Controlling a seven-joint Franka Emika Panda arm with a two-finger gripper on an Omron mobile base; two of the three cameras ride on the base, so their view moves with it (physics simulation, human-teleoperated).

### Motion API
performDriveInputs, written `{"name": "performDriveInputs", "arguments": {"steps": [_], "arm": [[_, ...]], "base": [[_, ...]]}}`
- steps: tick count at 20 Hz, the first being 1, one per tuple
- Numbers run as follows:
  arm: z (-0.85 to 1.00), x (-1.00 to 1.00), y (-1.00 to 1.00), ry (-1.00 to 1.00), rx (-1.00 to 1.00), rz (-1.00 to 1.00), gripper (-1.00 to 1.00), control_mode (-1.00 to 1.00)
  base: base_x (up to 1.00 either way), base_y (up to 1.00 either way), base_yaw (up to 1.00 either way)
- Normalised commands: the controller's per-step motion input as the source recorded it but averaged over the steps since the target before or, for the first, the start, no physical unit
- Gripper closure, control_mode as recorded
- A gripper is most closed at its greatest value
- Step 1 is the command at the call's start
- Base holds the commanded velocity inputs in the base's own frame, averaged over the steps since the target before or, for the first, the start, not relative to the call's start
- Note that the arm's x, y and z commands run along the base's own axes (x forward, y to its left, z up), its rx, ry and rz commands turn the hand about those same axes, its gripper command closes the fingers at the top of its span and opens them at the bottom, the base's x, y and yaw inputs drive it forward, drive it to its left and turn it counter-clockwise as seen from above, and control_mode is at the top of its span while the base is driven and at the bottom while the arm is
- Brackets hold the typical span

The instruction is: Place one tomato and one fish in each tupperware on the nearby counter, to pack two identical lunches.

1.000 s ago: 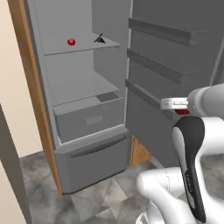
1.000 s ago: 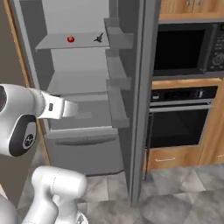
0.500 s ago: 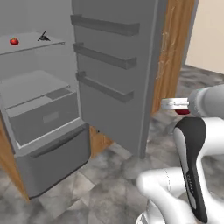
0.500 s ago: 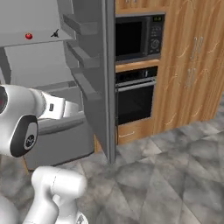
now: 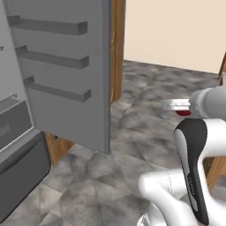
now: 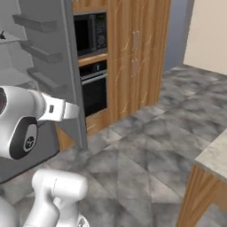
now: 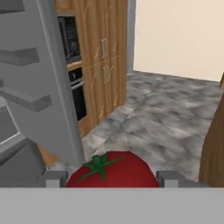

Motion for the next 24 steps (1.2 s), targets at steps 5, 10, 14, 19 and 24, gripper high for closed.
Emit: {"name": "performDriveInputs", "arguments": {"steps": [5, 10, 14, 19, 24], "arm": [[0.00, 0.00, 0.00, 0.00, 0.00, 0.00, 1.00, 1.00], [0.00, 0.00, 0.00, 0.00, 0.00, 0.00, 1.00, 1.00], [0.00, 0.00, 0.00, 0.00, 0.00, 0.00, 1.00, 1.00], [0.00, 0.00, 0.00, 0.00, 0.00, 0.00, 1.00, 1.00], [0.00, 0.00, 0.00, 0.00, 0.00, 0.00, 1.00, 1.00]], "base": [[-0.23, 0.00, -0.56], [0.03, 0.13, -0.53], [0.64, 0.55, -0.43], [0.89, 0.66, -0.29], [0.93, 0.16, -0.23]]}}
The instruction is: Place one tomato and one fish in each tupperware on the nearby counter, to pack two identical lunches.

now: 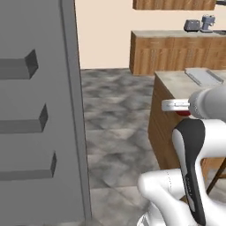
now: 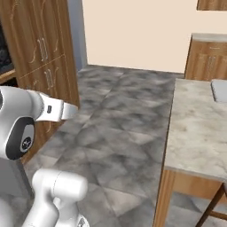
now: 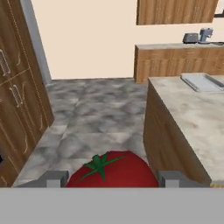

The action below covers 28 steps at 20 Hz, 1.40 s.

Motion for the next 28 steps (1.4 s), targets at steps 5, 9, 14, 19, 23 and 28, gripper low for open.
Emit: {"name": "performDriveInputs", "arguments": {"steps": [5, 9, 14, 19, 23, 28], "arm": [[0.00, 0.00, 0.00, 0.00, 0.00, 0.00, 1.00, 1.00], [0.00, 0.00, 0.00, 0.00, 0.00, 0.00, 1.00, 1.00], [0.00, 0.00, 0.00, 0.00, 0.00, 0.00, 1.00, 1.00], [0.00, 0.00, 0.00, 0.00, 0.00, 0.00, 1.00, 1.00], [0.00, 0.00, 0.00, 0.00, 0.00, 0.00, 1.00, 1.00], [0.00, 0.00, 0.00, 0.00, 0.00, 0.00, 1.00, 1.00]], "base": [[0.84, 0.00, -0.14], [0.93, 0.00, -0.08], [1.00, 0.00, -0.08], [1.00, 0.00, -0.12], [1.00, 0.00, -0.19], [1.00, 0.00, -0.21]]}}
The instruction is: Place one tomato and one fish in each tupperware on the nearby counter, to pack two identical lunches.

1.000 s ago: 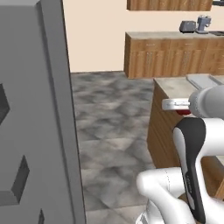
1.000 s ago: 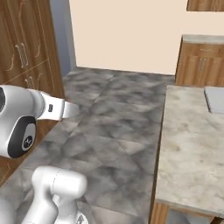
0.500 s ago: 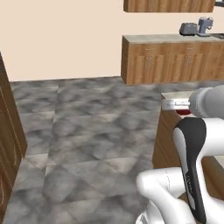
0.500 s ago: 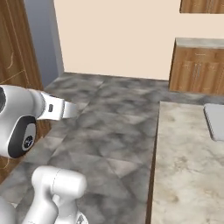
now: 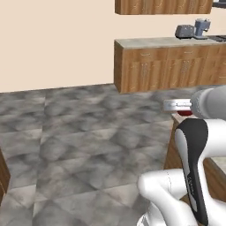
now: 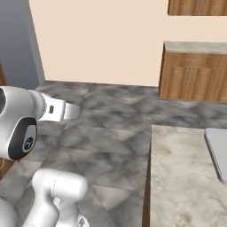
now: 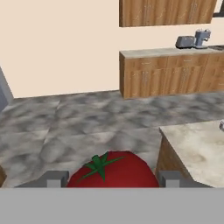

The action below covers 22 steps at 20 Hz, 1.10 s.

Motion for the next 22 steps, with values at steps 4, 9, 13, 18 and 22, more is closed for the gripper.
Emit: {"name": "performDriveInputs", "arguments": {"steps": [4, 9, 13, 18, 22], "arm": [[0.00, 0.00, 0.00, 0.00, 0.00, 0.00, 1.00, 1.00], [0.00, 0.00, 0.00, 0.00, 0.00, 0.00, 1.00, 1.00], [0.00, 0.00, 0.00, 0.00, 0.00, 0.00, 1.00, 1.00], [0.00, 0.00, 0.00, 0.00, 0.00, 0.00, 1.00, 1.00], [0.00, 0.00, 0.00, 0.00, 0.00, 0.00, 1.00, 1.00]], "base": [[1.00, 0.00, -0.26], [0.97, 0.01, -0.29], [0.75, 0.00, -0.30], [0.38, 0.00, -0.31], [0.14, 0.04, -0.29]]}}
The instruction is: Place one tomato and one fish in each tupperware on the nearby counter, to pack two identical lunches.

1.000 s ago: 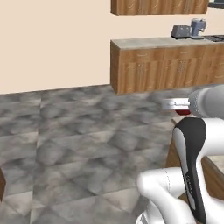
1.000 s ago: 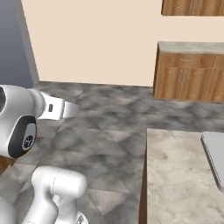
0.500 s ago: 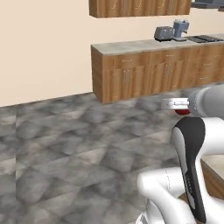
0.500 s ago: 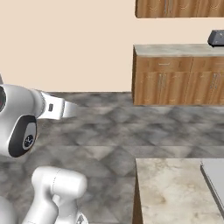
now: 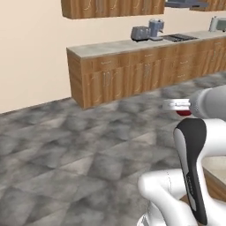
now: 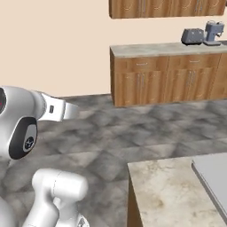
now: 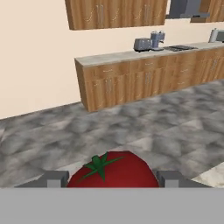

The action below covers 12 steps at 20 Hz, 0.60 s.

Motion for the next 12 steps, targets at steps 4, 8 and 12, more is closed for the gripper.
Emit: {"name": "performDriveInputs", "arguments": {"steps": [4, 8, 12], "arm": [[0.00, 0.00, 0.00, 0.00, 0.00, 0.00, 1.00, 1.00], [0.00, 0.00, 0.00, 0.00, 0.00, 0.00, 1.00, 1.00], [0.00, 0.00, 0.00, 0.00, 0.00, 0.00, 1.00, 1.00]], "base": [[0.40, 0.39, -0.35], [0.53, 0.48, -0.39], [0.49, 0.51, -0.40]]}}
